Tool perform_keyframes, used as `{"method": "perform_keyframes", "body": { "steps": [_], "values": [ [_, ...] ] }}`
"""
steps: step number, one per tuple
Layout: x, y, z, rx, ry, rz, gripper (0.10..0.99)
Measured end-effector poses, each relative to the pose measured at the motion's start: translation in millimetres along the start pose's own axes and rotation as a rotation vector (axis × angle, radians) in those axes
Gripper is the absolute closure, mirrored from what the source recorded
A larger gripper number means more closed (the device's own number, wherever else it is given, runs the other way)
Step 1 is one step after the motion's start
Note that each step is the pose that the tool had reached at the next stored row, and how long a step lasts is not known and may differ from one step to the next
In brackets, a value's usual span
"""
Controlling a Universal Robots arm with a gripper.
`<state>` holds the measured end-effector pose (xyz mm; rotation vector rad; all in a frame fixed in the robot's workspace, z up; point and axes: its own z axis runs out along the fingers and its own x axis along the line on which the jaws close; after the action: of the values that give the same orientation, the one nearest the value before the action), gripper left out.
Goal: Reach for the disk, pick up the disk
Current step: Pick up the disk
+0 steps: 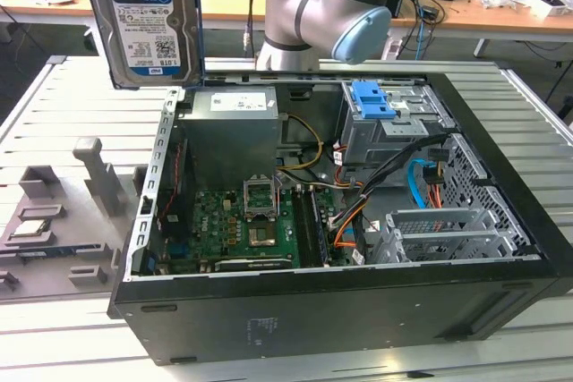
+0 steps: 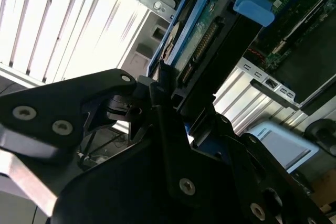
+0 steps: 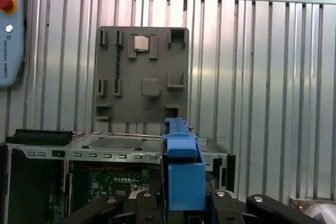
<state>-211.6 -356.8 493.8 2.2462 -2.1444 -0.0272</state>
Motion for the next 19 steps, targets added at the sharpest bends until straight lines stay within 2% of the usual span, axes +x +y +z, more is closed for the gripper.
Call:
{"method": "perform_keyframes", "body": {
  "steps": [2,3,5,6,10,12,15,19],
  "values": [
    [0.3,-6.6,-0.3,0.000,0.0000,0.000,0.718],
    [0.6,-13.3,-0.6,-0.001,0.0000,0.000,0.718],
    [0.9,-19.2,-0.8,-0.001,0.0000,0.000,0.718],
    [1.2,-26.0,-1.1,-0.002,0.0000,0.000,0.718],
    [1.9,-40.7,-1.6,-0.004,-0.0001,0.000,0.718],
    [2.4,-50.6,-2.0,-0.005,-0.0002,0.000,0.718],
    [2.8,-59.9,-2.4,-0.006,-0.0002,0.000,0.718],
    [3.6,-76.7,-2.9,-0.008,-0.0004,0.000,0.718]
  ]
}}
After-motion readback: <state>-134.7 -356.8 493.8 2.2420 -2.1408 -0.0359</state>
